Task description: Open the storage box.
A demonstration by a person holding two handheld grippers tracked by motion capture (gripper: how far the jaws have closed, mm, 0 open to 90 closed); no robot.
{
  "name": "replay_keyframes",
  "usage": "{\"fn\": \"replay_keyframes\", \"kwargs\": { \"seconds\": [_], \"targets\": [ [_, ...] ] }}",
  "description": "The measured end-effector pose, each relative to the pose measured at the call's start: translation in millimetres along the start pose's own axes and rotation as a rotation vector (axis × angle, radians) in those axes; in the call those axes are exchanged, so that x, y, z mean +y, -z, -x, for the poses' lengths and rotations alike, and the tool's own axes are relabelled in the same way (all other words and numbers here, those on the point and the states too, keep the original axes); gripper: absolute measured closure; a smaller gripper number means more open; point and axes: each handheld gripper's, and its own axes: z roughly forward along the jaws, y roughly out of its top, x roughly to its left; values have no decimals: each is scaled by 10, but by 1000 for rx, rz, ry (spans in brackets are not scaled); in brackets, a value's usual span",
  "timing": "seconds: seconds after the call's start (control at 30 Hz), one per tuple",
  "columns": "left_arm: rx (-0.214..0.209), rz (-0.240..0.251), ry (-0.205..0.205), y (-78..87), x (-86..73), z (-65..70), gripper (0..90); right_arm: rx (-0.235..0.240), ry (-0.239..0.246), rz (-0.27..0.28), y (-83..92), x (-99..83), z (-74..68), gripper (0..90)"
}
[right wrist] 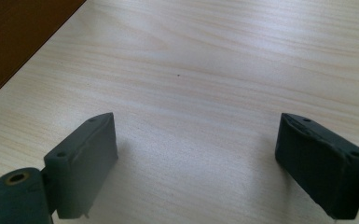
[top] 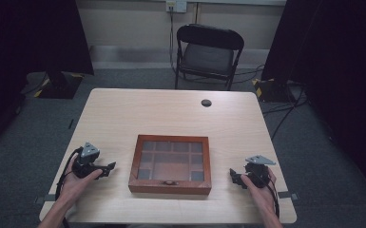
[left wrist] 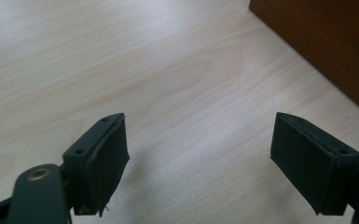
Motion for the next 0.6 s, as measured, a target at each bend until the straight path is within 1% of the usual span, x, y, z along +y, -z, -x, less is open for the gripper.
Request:
{"fn": "replay_keyframes", "kwargs": {
  "seconds": [0.03, 0.1, 0.13, 0.27, 0.3, 0.33, 0.4, 0.47, 0.5, 0.53, 0.57, 0.6],
  "targets": [
    [-2, 16, 16, 11, 10, 15, 193, 0, 0, 0, 0, 0, 0, 119],
    [-3, 20, 15, 25, 17, 19, 207, 1, 0, 0, 0, 0, 1, 119],
    [-11, 26, 17, 45, 31, 22, 213, 0, 0, 0, 0, 0, 1, 119],
    [-33, 33, 55, 76, 47, 26, 199, 0, 1, -1, 0, 0, 1, 119],
    [-33, 33, 55, 76, 47, 26, 199, 0, 1, -1, 0, 0, 1, 119],
    [-44, 30, 61, 95, 58, 20, 199, 1, 1, 0, 0, 0, 1, 119],
    [-62, 40, 81, 121, 71, 24, 200, 2, 2, 0, -2, 2, 4, 117],
    [-80, 43, 87, 149, 85, 30, 206, 5, 5, 0, -4, 3, 8, 116],
    [-80, 43, 87, 149, 85, 30, 207, 4, 5, 0, -3, 3, 7, 117],
    [-98, 53, 90, 174, 104, 44, 208, 5, 5, 0, -4, 2, 7, 117],
    [-98, 53, 90, 174, 104, 44, 209, 5, 5, 0, -4, 2, 7, 117],
    [-104, 65, 86, 197, 119, 61, 209, 4, 5, 0, -3, 2, 7, 117]
  ]
}}
